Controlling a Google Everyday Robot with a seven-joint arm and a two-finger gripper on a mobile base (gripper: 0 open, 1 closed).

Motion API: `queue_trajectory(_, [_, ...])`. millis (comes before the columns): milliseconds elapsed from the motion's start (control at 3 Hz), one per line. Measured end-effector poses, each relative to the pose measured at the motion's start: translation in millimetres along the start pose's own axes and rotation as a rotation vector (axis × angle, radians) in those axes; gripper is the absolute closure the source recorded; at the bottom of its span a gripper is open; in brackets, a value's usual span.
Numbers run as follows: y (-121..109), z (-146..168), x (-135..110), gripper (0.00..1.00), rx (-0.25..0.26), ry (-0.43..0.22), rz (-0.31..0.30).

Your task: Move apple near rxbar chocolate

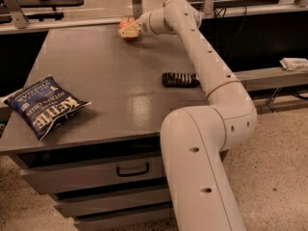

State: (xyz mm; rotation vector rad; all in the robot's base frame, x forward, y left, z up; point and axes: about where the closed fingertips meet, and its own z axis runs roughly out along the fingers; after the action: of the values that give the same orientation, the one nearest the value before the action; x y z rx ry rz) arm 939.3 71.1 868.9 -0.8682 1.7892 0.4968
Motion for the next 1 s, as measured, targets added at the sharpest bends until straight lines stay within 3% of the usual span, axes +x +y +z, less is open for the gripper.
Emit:
queue_trajectory(667, [-12.9, -23.2, -7.4, 0.88, 0.018, -0.002, -0.035])
queue_trajectory(1000, [-15.9, -60.7, -14.0, 1.00, -0.003, -0.011, -0.071])
